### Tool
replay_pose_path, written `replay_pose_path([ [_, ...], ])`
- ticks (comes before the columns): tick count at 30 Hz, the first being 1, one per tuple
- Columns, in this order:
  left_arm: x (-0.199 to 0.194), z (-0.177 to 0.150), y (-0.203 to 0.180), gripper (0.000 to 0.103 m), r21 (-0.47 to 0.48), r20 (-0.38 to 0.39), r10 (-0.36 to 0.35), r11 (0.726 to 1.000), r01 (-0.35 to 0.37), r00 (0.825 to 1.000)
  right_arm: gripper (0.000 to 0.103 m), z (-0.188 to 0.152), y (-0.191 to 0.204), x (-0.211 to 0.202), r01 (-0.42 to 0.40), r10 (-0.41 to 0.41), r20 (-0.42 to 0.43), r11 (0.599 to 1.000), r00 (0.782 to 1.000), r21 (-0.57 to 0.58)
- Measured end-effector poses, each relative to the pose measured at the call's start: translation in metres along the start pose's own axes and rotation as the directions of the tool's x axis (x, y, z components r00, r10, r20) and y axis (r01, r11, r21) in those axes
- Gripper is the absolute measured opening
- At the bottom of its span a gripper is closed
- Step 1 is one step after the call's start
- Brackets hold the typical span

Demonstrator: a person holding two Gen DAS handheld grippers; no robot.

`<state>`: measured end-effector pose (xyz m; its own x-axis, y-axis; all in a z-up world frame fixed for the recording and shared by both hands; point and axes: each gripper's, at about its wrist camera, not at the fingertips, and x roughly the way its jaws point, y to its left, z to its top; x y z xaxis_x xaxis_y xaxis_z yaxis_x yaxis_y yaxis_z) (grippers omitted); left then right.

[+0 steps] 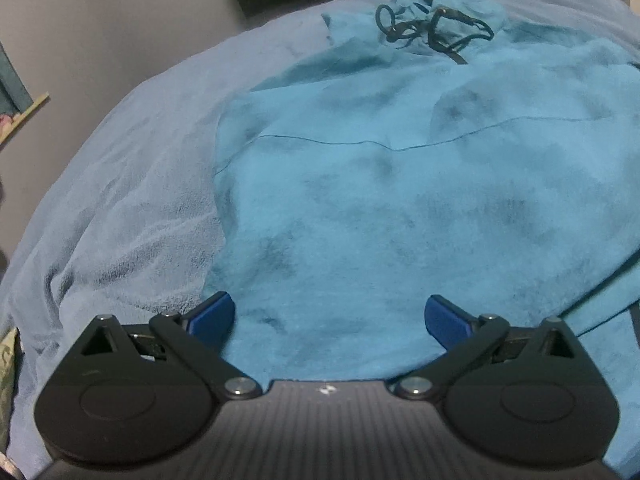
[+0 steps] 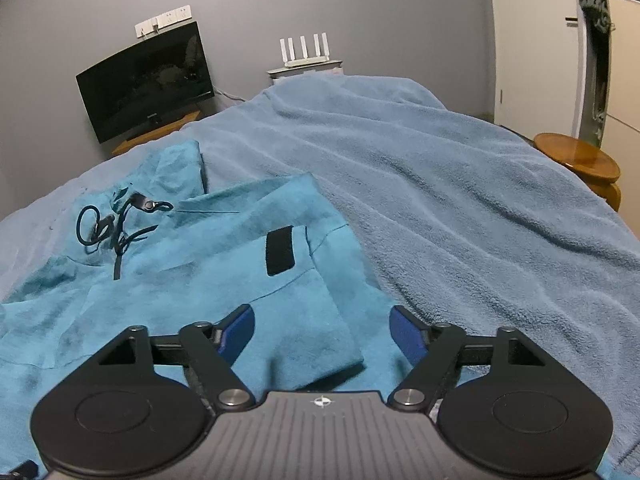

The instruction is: Fold large clothes

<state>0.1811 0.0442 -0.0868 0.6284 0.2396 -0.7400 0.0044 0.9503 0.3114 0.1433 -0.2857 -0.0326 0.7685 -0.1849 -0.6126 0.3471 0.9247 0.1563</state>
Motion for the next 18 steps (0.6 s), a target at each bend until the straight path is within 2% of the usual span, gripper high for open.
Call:
replay_pose_path([
  [3, 0.001, 0.000, -0.001, 0.103, 0.007, 0.000, 0.003, 1.000, -0.003, 1.000, 0.089, 0.006, 0.006, -0.007, 0.004, -0.004, -0.001, 1.000, 1.000, -0.011],
  [18, 0.005, 0.001, 0.000, 0.103, 0.010, -0.003, 0.007, 1.000, -0.007, 1.000, 0.091, 0.015, 0.015, -0.013, -0.038, 0.038, -0.017, 0.999, 0.999, -0.039],
])
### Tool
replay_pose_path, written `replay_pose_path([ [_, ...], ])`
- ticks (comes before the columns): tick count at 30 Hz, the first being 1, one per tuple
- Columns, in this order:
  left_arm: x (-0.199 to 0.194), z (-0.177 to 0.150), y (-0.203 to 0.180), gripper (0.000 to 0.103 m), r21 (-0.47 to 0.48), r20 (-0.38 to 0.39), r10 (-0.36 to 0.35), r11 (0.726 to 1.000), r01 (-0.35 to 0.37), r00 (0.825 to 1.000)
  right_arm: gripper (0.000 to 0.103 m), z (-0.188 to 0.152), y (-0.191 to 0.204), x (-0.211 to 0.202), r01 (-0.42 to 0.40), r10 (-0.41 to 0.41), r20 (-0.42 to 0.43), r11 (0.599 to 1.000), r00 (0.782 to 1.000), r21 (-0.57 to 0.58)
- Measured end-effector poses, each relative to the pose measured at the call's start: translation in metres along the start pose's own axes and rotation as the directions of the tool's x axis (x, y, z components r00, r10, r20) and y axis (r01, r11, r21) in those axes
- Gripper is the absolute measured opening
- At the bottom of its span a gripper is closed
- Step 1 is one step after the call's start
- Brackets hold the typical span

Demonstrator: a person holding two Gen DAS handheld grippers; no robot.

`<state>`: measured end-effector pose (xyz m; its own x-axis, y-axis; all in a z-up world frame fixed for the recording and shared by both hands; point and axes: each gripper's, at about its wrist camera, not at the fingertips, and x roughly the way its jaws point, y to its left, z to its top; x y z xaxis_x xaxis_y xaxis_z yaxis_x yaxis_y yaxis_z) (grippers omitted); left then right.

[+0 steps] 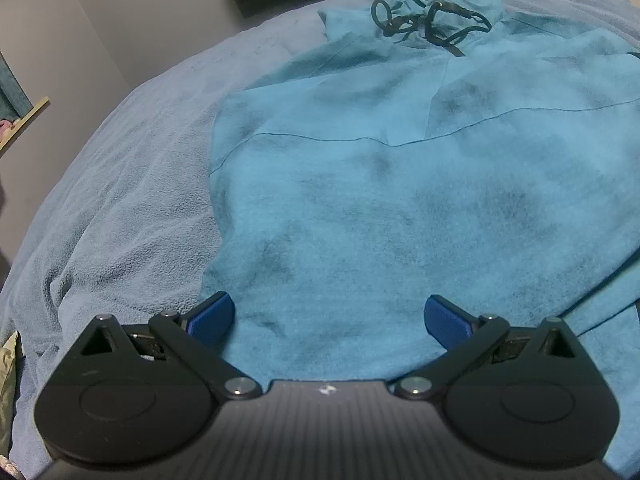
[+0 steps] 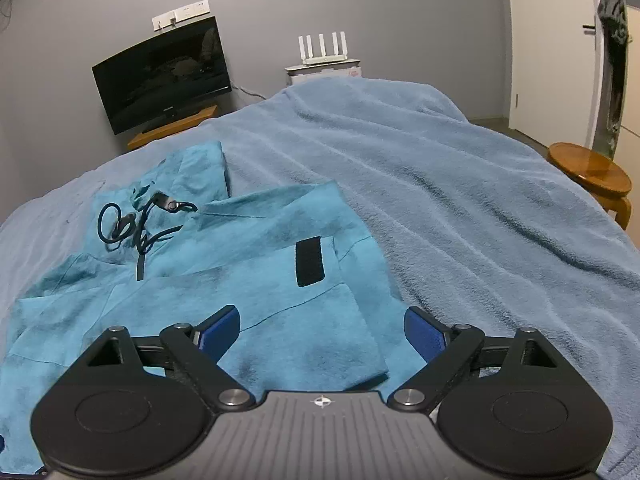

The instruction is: Fold large clothes

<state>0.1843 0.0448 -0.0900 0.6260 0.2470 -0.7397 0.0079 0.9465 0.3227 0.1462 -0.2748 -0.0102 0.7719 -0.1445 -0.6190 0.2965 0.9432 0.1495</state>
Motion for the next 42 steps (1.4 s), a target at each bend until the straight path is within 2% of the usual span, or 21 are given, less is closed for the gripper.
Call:
replay_pose_path([
  [13, -0.001, 0.000, 0.000, 0.103, 0.003, 0.016, 0.010, 1.000, -0.010, 1.000, 0.093, -0.005, -0.003, 0.009, 0.007, -0.007, -0.017, 1.000, 1.000, -0.005],
  [16, -0.009, 0.002, 0.003, 0.103, -0.012, 0.052, 0.029, 1.000, -0.029, 0.998, 0.093, -0.010, -0.003, 0.017, 0.022, -0.022, -0.028, 1.000, 0.999, -0.016],
  [21, -0.025, 0.009, 0.028, 0.103, -0.105, 0.127, 0.031, 0.994, -0.018, 0.991, 0.094, -0.022, -0.007, 0.039, 0.018, -0.021, -0.092, 1.000, 0.996, -0.023],
  [23, -0.020, 0.009, 0.037, 0.103, -0.124, 0.102, 0.040, 0.992, -0.027, 0.994, 0.094, -0.028, -0.008, 0.052, 0.024, -0.028, -0.137, 0.999, 0.990, -0.028],
  [25, -0.006, 0.004, 0.046, 0.103, -0.159, 0.022, 0.040, 0.987, -0.036, 0.999, 0.094, -0.033, -0.012, 0.067, 0.027, -0.027, -0.189, 1.000, 0.982, -0.007],
  [26, 0.002, 0.000, 0.052, 0.103, -0.194, -0.027, 0.013, 0.981, -0.018, 1.000, 0.094, -0.036, -0.015, 0.073, 0.024, -0.023, -0.201, 1.000, 0.979, 0.002],
  [28, 0.014, -0.007, 0.064, 0.103, -0.285, -0.063, -0.060, 0.958, 0.039, 0.996, 0.098, -0.040, -0.016, 0.080, 0.021, -0.019, -0.212, 1.000, 0.977, 0.008],
  [30, 0.018, -0.010, 0.072, 0.103, -0.330, -0.063, -0.092, 0.942, 0.066, 0.994, 0.101, -0.044, -0.015, 0.084, 0.020, -0.023, -0.208, 1.000, 0.978, -0.013],
  [32, 0.016, -0.010, 0.073, 0.103, -0.331, -0.062, -0.085, 0.942, 0.060, 0.994, 0.101, -0.046, -0.016, 0.086, 0.015, -0.017, -0.205, 1.000, 0.979, -0.015],
  [35, -0.002, -0.005, 0.074, 0.103, -0.289, -0.065, -0.021, 0.957, 0.001, 0.998, 0.099, -0.042, -0.026, 0.074, -0.004, 0.013, -0.188, 0.999, 0.982, 0.044],
  [37, -0.029, -0.002, 0.083, 0.103, -0.277, -0.008, 0.020, 0.961, -0.021, 1.000, 0.098, -0.033, -0.036, 0.055, -0.029, 0.046, -0.153, 0.993, 0.987, 0.115],
  [39, -0.059, -0.002, 0.099, 0.103, -0.286, 0.041, 0.011, 0.958, 0.001, 0.999, 0.098, -0.019, -0.045, 0.029, -0.098, 0.113, -0.086, 0.983, 0.990, 0.154],
  [42, -0.106, -0.008, 0.135, 0.103, -0.304, 0.092, -0.073, 0.948, 0.098, 0.993, 0.098, 0.004, -0.052, -0.019, -0.182, 0.182, 0.016, 0.980, 0.983, 0.085],
])
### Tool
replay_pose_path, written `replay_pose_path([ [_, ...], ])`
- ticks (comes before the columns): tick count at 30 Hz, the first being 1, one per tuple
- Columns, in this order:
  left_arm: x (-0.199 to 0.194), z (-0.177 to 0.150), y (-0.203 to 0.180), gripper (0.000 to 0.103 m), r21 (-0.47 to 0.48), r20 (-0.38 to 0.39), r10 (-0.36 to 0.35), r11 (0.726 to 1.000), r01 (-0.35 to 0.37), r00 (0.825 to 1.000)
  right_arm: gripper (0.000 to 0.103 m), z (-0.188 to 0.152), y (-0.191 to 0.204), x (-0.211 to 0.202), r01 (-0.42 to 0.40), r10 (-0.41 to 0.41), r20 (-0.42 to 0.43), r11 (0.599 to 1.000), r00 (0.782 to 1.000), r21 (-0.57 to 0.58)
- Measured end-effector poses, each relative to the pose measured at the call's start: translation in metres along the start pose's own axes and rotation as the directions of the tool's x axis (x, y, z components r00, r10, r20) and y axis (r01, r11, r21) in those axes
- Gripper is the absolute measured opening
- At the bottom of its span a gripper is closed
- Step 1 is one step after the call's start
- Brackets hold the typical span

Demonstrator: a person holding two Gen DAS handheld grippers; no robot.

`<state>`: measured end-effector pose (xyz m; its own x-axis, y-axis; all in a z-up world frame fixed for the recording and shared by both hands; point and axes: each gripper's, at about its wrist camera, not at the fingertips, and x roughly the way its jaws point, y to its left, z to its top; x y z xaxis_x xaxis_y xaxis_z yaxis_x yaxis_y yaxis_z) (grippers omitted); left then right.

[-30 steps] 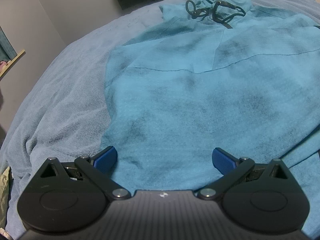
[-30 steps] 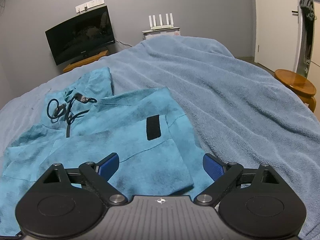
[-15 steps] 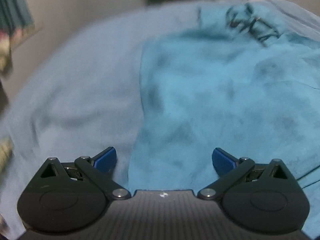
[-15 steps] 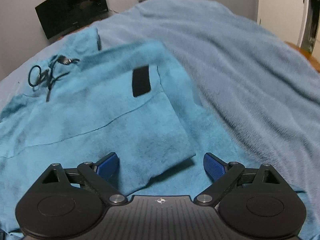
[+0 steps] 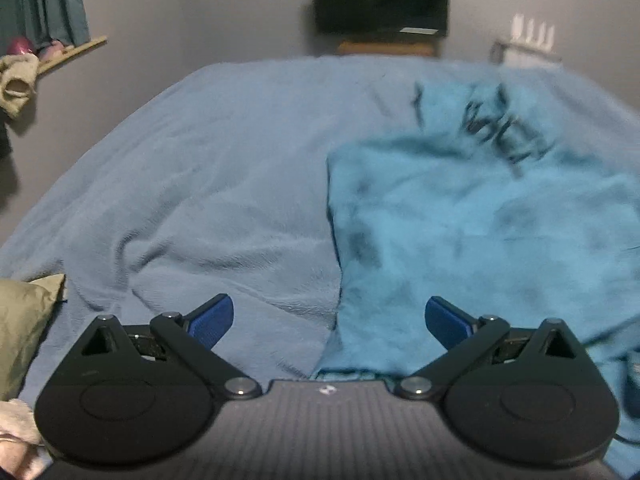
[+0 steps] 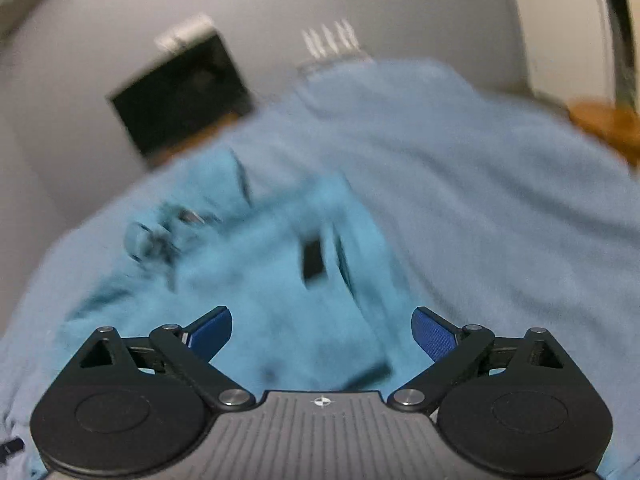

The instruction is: Fold large clothes

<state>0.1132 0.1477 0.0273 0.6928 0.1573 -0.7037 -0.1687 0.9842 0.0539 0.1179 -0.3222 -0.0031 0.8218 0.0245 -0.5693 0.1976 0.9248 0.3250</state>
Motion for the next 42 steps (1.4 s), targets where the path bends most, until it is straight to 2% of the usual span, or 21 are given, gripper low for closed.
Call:
replay_pose_path([
  [4, -0.059, -0.003, 0.045, 0.103, -0.038, -0.002, -0.100, 0.994, 0.100, 0.995, 0.101, 0.018, -0.005, -0.068, -0.083, 0.091, 0.041, 0.982, 0.995, -0.170],
  [7, -0.093, -0.017, 0.069, 0.103, -0.036, -0.017, -0.152, 0.988, 0.152, 0.988, 0.101, 0.020, -0.023, -0.110, -0.126, 0.132, 0.005, 0.957, 0.991, -0.261],
  [12, -0.153, -0.048, 0.102, 0.103, 0.044, -0.016, -0.219, 0.975, 0.220, 0.976, 0.101, 0.014, -0.053, -0.162, -0.156, 0.127, -0.098, 0.907, 0.987, -0.391],
  [16, -0.187, -0.072, 0.108, 0.103, 0.170, -0.021, -0.310, 0.936, 0.309, 0.951, 0.101, 0.003, -0.071, -0.205, -0.206, 0.156, -0.145, 0.863, 0.977, -0.461],
  [18, -0.199, -0.086, 0.098, 0.103, 0.231, -0.034, -0.388, 0.894, 0.385, 0.921, 0.101, 0.000, -0.077, -0.215, -0.251, 0.179, -0.192, 0.840, 0.965, -0.481],
  [20, -0.207, -0.098, 0.079, 0.103, 0.326, -0.047, -0.450, 0.837, 0.440, 0.892, 0.101, -0.008, -0.077, -0.228, -0.285, 0.189, -0.231, 0.804, 0.954, -0.522],
  [24, -0.219, -0.122, 0.037, 0.103, 0.547, -0.064, -0.473, 0.719, 0.428, 0.878, 0.101, -0.027, -0.068, -0.254, -0.386, 0.234, -0.315, 0.676, 0.920, -0.628],
  [26, -0.220, -0.125, 0.028, 0.103, 0.585, -0.090, -0.507, 0.669, 0.458, 0.857, 0.100, -0.032, -0.063, -0.262, -0.412, 0.235, -0.344, 0.624, 0.909, -0.664],
  [28, -0.220, -0.125, 0.024, 0.103, 0.599, -0.108, -0.532, 0.639, 0.482, 0.840, 0.100, -0.039, -0.059, -0.270, -0.433, 0.229, -0.373, 0.584, 0.899, -0.686],
  [31, -0.219, -0.125, 0.018, 0.103, 0.648, -0.139, -0.534, 0.588, 0.484, 0.834, 0.099, -0.048, -0.060, -0.277, -0.447, 0.209, -0.401, 0.537, 0.892, -0.715],
  [34, -0.214, -0.124, 0.013, 0.103, 0.693, -0.191, -0.538, 0.518, 0.501, 0.821, 0.099, -0.055, -0.062, -0.280, -0.446, 0.182, -0.413, 0.499, 0.892, -0.743],
  [37, -0.210, -0.126, 0.005, 0.103, 0.739, -0.219, -0.524, 0.462, 0.491, 0.823, 0.099, -0.060, -0.062, -0.279, -0.457, 0.169, -0.430, 0.461, 0.887, -0.761],
  [40, -0.204, -0.128, -0.003, 0.103, 0.761, -0.221, -0.513, 0.441, 0.476, 0.829, 0.100, -0.064, -0.058, -0.272, -0.453, 0.172, -0.421, 0.420, 0.891, -0.787],
  [42, -0.198, -0.128, -0.009, 0.103, 0.770, -0.230, -0.520, 0.419, 0.481, 0.822, 0.100, -0.064, -0.053, -0.263, -0.463, 0.176, -0.429, 0.398, 0.886, -0.792],
])
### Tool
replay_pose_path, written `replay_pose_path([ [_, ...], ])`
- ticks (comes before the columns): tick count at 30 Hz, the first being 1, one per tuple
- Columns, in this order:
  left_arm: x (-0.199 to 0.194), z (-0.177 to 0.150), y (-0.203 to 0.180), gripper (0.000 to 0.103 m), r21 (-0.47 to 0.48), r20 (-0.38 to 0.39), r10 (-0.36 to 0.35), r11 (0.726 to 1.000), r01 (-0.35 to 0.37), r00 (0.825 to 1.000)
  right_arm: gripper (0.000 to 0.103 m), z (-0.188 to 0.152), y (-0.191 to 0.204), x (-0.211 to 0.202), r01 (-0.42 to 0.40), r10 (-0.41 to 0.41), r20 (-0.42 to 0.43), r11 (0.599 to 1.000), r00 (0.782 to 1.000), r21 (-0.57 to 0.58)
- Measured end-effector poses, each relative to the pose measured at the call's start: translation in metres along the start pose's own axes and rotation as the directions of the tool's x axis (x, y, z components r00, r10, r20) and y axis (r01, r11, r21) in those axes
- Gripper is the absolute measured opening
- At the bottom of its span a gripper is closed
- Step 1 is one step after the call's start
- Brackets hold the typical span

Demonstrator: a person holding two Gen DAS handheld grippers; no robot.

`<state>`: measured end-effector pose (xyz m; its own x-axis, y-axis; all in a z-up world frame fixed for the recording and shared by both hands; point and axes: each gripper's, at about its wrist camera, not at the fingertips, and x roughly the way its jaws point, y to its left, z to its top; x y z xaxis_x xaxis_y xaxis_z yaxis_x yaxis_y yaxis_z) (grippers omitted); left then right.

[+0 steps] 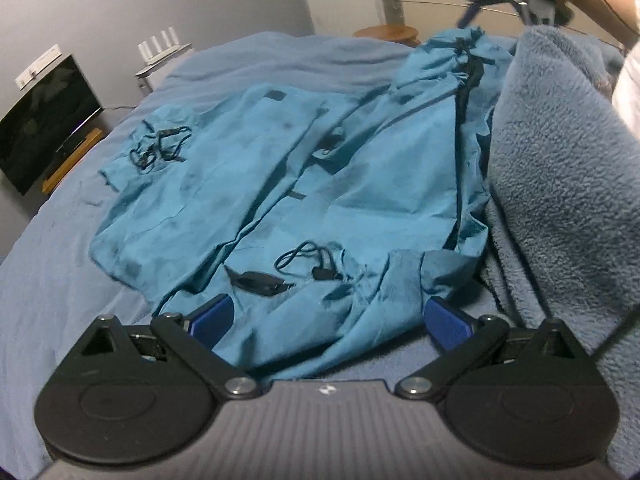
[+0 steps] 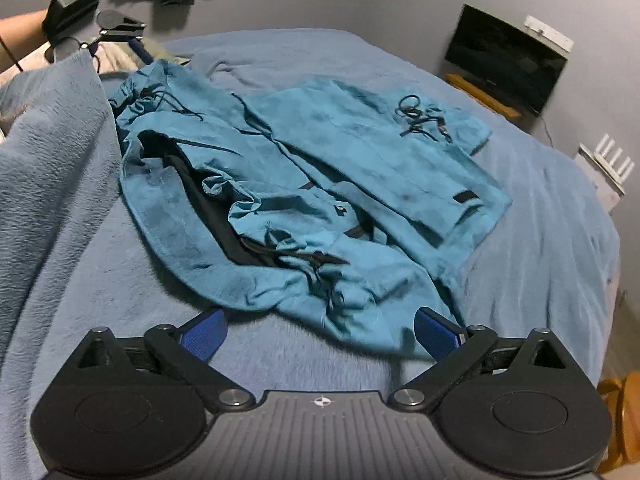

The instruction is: Fold large clothes

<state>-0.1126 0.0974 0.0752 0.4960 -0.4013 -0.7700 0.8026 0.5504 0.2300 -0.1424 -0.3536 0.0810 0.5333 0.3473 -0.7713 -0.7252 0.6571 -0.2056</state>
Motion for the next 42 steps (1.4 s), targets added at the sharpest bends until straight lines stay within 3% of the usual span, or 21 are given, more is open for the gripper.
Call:
replay_pose_path([
  [2, 0.007, 0.002, 0.001, 0.101, 0.018, -0.003, -0.013, 1.000, 0.014, 1.000, 0.100, 0.005, 0.000, 0.008, -0.013, 0.013, 0.005, 0.999, 1.000, -0.038],
  [5, 0.016, 0.001, 0.007, 0.089, 0.010, -0.039, -0.084, 0.996, 0.084, 0.996, 0.097, 0.013, -0.005, 0.018, -0.039, 0.039, 0.004, 0.996, 0.999, -0.080],
  [8, 0.019, -0.002, 0.016, 0.076, -0.001, -0.056, -0.128, 0.992, 0.128, 0.990, 0.080, 0.016, -0.014, 0.022, -0.089, 0.089, -0.004, 0.992, 0.996, -0.091],
  [9, 0.020, -0.002, 0.021, 0.060, -0.022, -0.046, -0.142, 0.990, 0.141, 0.989, 0.068, 0.017, -0.019, 0.023, -0.090, 0.090, 0.003, 0.992, 0.996, -0.089],
  [10, 0.021, -0.001, 0.029, 0.052, -0.063, -0.032, -0.154, 0.986, 0.152, 0.988, 0.062, 0.018, -0.026, 0.024, -0.100, 0.100, 0.005, 0.993, 0.995, -0.071],
  [14, 0.029, 0.000, 0.059, 0.038, -0.221, 0.068, -0.192, 0.954, 0.202, 0.979, 0.053, 0.019, -0.051, 0.031, -0.169, 0.167, 0.060, 0.985, 0.984, 0.034],
  [17, 0.033, 0.003, 0.085, 0.035, -0.336, 0.153, -0.127, 0.926, 0.172, 0.980, 0.047, 0.023, -0.076, 0.034, -0.167, 0.142, 0.169, 0.975, 0.975, 0.144],
  [18, 0.035, 0.004, 0.095, 0.034, -0.376, 0.175, -0.109, 0.911, 0.169, 0.978, 0.039, 0.025, -0.086, 0.035, -0.142, 0.100, 0.208, 0.970, 0.973, 0.196],
  [20, 0.040, 0.005, 0.113, 0.032, -0.441, 0.209, -0.088, 0.880, 0.174, 0.974, 0.037, 0.028, -0.105, 0.039, -0.125, 0.051, 0.253, 0.951, 0.966, 0.283],
  [24, 0.056, 0.013, 0.146, 0.031, -0.529, 0.219, -0.008, 0.839, 0.126, 0.976, 0.021, 0.039, -0.138, 0.059, -0.101, -0.028, 0.299, 0.907, 0.954, 0.409],
  [26, 0.067, 0.018, 0.165, 0.031, -0.575, 0.212, 0.055, 0.815, 0.079, 0.976, 0.021, 0.043, -0.155, 0.075, -0.096, -0.061, 0.296, 0.867, 0.953, 0.489],
  [29, 0.088, 0.017, 0.194, 0.031, -0.648, 0.211, 0.084, 0.758, 0.076, 0.974, 0.023, 0.048, -0.178, 0.105, -0.120, -0.079, 0.308, 0.808, 0.948, 0.576],
  [30, 0.096, 0.014, 0.204, 0.031, -0.675, 0.221, 0.056, 0.729, 0.111, 0.974, 0.029, 0.046, -0.186, 0.116, -0.144, -0.069, 0.315, 0.783, 0.947, 0.605],
  [32, 0.111, 0.004, 0.223, 0.033, -0.725, 0.251, -0.005, 0.661, 0.191, 0.968, 0.045, 0.040, -0.202, 0.138, -0.219, -0.022, 0.339, 0.724, 0.941, 0.654],
  [33, 0.119, -0.002, 0.231, 0.040, -0.752, 0.264, -0.021, 0.622, 0.219, 0.964, 0.053, 0.035, -0.209, 0.151, -0.252, -0.002, 0.349, 0.690, 0.937, 0.679],
  [34, 0.127, -0.009, 0.239, 0.043, -0.784, 0.276, -0.033, 0.571, 0.244, 0.961, 0.056, 0.030, -0.215, 0.163, -0.274, 0.012, 0.353, 0.657, 0.935, 0.702],
  [37, 0.142, -0.029, 0.252, 0.045, -0.847, 0.297, -0.034, 0.452, 0.280, 0.954, 0.057, 0.012, -0.227, 0.196, -0.326, 0.045, 0.365, 0.560, 0.930, 0.762],
  [39, 0.149, -0.037, 0.256, 0.045, -0.856, 0.314, -0.050, 0.418, 0.306, 0.948, 0.055, 0.004, -0.230, 0.212, -0.315, 0.041, 0.348, 0.533, 0.937, 0.785],
  [41, 0.148, -0.041, 0.258, 0.045, -0.860, 0.315, -0.083, 0.397, 0.321, 0.945, 0.045, 0.000, -0.227, 0.219, -0.293, 0.032, 0.329, 0.542, 0.944, 0.788],
  [42, 0.148, -0.041, 0.258, 0.045, -0.854, 0.314, -0.111, 0.402, 0.332, 0.943, 0.030, 0.002, -0.222, 0.223, -0.272, 0.020, 0.313, 0.550, 0.950, 0.790],
])
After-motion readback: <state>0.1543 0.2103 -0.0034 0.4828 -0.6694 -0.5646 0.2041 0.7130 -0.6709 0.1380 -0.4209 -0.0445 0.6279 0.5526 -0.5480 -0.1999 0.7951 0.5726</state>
